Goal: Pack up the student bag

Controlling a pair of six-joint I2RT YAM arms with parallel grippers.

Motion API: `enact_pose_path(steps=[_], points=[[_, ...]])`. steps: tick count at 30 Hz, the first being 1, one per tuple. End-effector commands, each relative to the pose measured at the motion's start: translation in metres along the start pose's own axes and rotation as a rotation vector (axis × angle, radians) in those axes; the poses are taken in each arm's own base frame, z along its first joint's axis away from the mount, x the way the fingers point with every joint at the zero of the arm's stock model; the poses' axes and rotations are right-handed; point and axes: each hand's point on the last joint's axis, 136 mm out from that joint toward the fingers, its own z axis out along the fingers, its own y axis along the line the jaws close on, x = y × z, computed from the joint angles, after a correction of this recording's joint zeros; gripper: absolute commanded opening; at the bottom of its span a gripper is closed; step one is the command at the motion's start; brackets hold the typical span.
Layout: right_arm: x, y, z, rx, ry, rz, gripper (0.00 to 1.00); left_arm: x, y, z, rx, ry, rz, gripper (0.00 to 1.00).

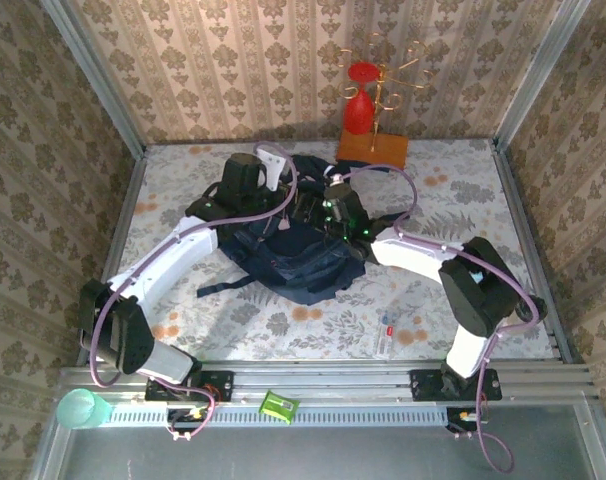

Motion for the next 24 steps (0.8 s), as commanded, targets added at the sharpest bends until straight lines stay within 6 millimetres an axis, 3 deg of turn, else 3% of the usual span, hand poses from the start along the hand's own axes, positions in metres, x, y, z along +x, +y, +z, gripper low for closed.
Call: enact_pose_path(steps=[1, 4, 6, 9, 13, 18, 24], points=[[0.004, -0.002, -0.038, 0.046, 0.026, -0.119, 0.74, -0.053, -0.009, -0.021, 0.042, -0.199, 0.000, 0.00], [0.016, -0.019, -0.075, 0.118, 0.069, -0.194, 0.74, -0.045, -0.005, -0.016, 0.039, -0.188, -0.003, 0.00], [0.025, -0.047, -0.108, 0.250, 0.107, -0.240, 0.74, -0.039, -0.004, -0.014, 0.042, -0.184, -0.006, 0.00], [0.048, -0.106, -0.159, 0.540, 0.194, -0.292, 0.78, -0.027, -0.002, -0.009, 0.045, -0.176, -0.019, 0.00], [0.088, -0.158, -0.204, 0.773, 0.308, -0.301, 0.87, -0.014, -0.001, -0.004, 0.047, -0.152, -0.034, 0.00], [0.127, -0.184, -0.226, 0.915, 0.405, -0.314, 0.91, -0.002, 0.002, 0.001, 0.039, -0.131, -0.039, 0.00], [0.165, -0.206, -0.228, 0.970, 0.500, -0.275, 0.92, 0.007, 0.004, 0.005, 0.033, -0.112, -0.041, 0.00]])
